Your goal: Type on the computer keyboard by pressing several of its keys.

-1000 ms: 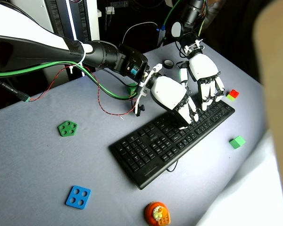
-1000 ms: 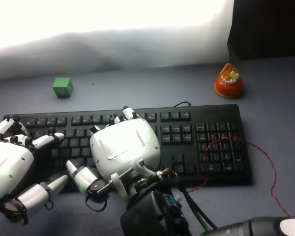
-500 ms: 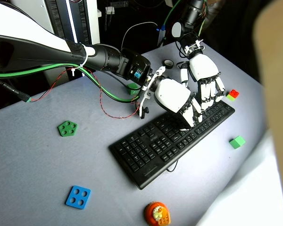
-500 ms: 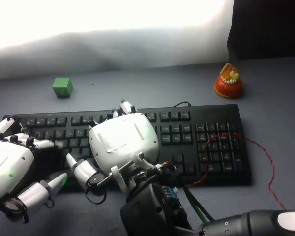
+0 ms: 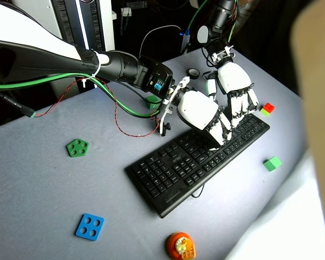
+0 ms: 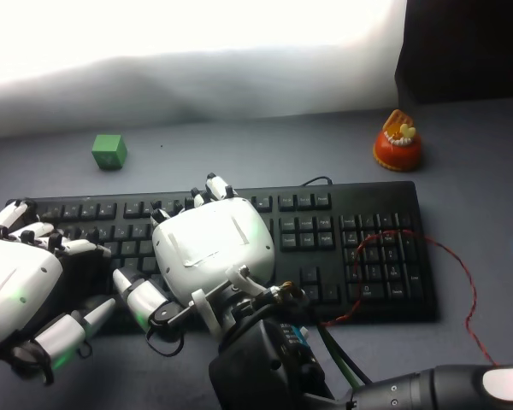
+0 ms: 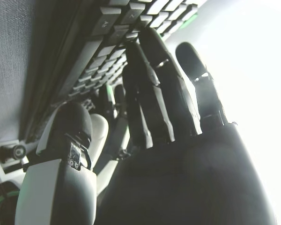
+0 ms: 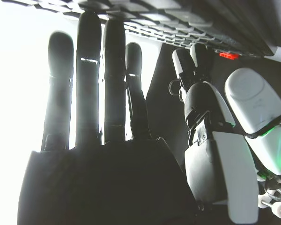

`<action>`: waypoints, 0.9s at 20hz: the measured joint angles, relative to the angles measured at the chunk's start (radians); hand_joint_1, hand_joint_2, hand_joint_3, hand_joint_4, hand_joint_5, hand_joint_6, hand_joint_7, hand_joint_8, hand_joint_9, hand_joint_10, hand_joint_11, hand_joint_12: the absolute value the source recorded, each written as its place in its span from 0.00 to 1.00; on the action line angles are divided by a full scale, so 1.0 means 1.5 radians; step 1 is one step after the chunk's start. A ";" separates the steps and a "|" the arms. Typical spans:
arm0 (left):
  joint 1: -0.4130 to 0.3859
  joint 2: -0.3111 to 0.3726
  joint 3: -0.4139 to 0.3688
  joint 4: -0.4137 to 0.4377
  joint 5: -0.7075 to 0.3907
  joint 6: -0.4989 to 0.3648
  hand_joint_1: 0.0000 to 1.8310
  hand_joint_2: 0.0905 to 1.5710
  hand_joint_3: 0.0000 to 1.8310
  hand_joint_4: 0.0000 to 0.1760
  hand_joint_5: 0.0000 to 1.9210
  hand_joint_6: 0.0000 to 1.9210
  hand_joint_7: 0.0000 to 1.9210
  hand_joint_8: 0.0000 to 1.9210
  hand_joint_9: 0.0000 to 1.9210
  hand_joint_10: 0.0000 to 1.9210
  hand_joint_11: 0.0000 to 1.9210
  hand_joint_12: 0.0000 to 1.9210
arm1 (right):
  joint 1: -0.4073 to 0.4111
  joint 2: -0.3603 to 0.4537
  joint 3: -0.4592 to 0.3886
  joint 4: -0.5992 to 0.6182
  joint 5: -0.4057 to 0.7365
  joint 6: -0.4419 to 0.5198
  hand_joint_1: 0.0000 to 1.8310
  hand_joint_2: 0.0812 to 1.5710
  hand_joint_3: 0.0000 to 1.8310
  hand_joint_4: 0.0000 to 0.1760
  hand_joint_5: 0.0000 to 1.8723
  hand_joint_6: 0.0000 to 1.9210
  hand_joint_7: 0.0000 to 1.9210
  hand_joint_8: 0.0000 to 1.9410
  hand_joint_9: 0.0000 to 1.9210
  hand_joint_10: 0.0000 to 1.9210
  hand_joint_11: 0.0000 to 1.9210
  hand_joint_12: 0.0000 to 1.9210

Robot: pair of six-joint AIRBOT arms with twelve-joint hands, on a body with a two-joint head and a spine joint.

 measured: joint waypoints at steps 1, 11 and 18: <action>-0.008 -0.007 0.007 -0.002 0.004 0.002 0.21 0.87 0.00 0.00 0.28 0.08 0.36 0.00 0.22 0.38 0.00 0.84 | 0.000 0.000 0.000 0.000 0.000 0.000 0.06 0.80 0.00 0.00 0.31 0.21 0.46 0.01 0.35 0.46 0.17 0.84; -0.039 -0.022 0.047 -0.001 0.004 0.002 0.25 0.86 0.00 0.00 0.29 0.08 0.37 0.01 0.21 0.43 0.01 0.87 | 0.000 0.049 -0.039 0.001 -0.003 -0.020 0.05 0.80 0.00 0.00 0.32 0.18 0.46 0.00 0.34 0.51 0.17 0.89; -0.040 -0.039 0.050 0.001 0.004 0.005 0.26 0.86 0.00 0.00 0.28 0.08 0.37 0.00 0.20 0.42 0.01 0.85 | 0.018 0.153 -0.147 0.044 0.017 -0.062 0.05 0.81 0.00 0.00 0.32 0.18 0.46 0.00 0.33 0.51 0.16 0.90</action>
